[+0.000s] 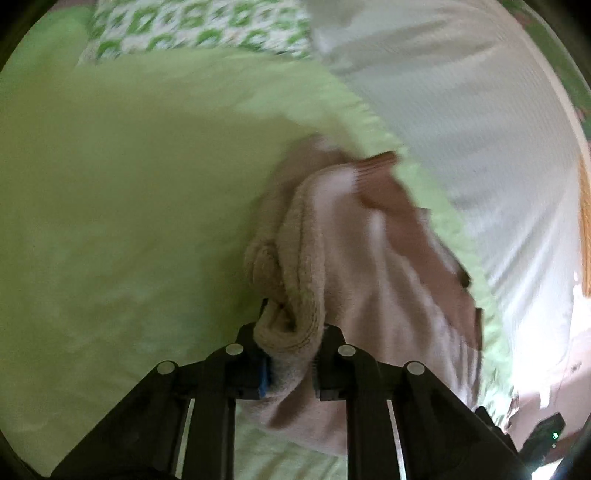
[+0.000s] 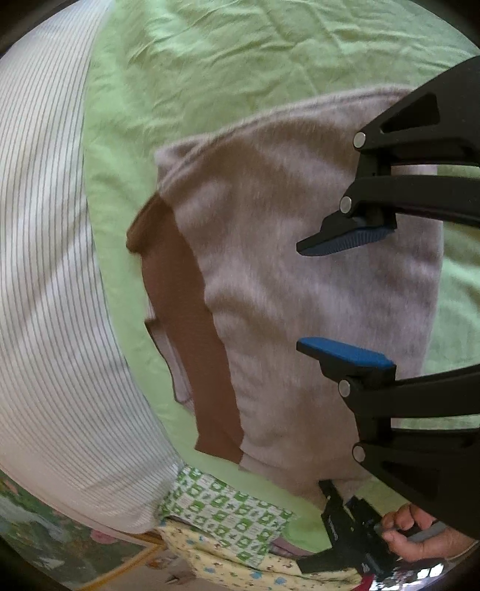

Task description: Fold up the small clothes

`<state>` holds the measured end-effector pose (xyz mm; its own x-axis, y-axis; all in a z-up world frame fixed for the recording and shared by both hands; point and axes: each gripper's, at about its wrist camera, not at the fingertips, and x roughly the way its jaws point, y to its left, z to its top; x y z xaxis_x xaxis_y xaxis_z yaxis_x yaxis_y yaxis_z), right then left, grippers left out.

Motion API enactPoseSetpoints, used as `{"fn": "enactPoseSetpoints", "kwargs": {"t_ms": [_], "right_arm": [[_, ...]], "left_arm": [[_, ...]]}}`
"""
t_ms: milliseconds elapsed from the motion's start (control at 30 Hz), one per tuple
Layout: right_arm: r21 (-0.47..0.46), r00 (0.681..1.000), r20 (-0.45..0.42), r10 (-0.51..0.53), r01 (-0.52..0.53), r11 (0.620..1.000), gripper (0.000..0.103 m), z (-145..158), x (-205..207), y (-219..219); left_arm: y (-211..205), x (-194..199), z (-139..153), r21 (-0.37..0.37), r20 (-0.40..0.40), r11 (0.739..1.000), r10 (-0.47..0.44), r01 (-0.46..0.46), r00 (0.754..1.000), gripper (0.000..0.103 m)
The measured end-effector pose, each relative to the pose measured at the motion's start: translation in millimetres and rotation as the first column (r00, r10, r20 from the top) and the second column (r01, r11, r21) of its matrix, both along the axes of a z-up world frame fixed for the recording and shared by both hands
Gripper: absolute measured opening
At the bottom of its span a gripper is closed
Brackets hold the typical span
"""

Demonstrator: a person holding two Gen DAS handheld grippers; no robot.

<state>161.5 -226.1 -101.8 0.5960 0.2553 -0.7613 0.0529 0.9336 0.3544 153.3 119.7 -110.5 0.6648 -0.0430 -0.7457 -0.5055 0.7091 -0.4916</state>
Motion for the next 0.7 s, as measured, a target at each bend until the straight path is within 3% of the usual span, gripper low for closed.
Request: {"fn": "enactPoseSetpoints", "kwargs": {"t_ms": [100, 200, 333, 467, 533, 633, 700], "right_arm": [[0.017, 0.999, -0.006, -0.037, 0.037, 0.999, 0.047, -1.0, -4.8, -14.8], [0.048, 0.996, -0.004, -0.085, 0.085, 0.995, 0.047, -0.3, -10.9, -31.7], [0.085, 0.992, -0.002, -0.128, 0.128, 0.988, 0.047, 1.8, -13.1, -53.3], [0.141, 0.986, -0.006, -0.165, 0.164, 0.976, 0.047, 5.7, -6.2, -79.9], [0.202, 0.986, -0.025, -0.167, 0.168, 0.965, 0.049, 4.5, 3.3, -93.1], [0.289, 0.989, -0.067, -0.135, 0.149, 0.946, 0.059, -1.9, 21.0, -99.1], [0.333, 0.994, -0.071, -0.086, 0.105, 0.937, 0.061, -4.9, 33.7, -91.8]], "left_arm": [[-29.2, 10.7, 31.4, 0.062, 0.069, 0.992, -0.112, 0.108, 0.991, 0.014], [-71.3, 25.6, 59.8, 0.137, 0.121, 0.963, -0.248, 0.231, 0.961, 0.013], [-139.2, 41.6, 80.6, 0.239, 0.153, 0.882, -0.446, 0.405, 0.882, 0.013], [-204.9, 53.8, 65.6, 0.303, 0.11, 0.772, -0.61, 0.558, 0.784, 0.012], [-225.9, 60.6, 44.3, 0.298, 0.052, 0.727, -0.659, 0.618, 0.75, 0.013], [-240.3, 67.5, 11.2, 0.29, -0.039, 0.689, -0.685, 0.664, 0.728, 0.015], [-237.2, 64.7, 5.7, 0.29, -0.057, 0.69, -0.679, 0.663, 0.732, 0.02]]}}
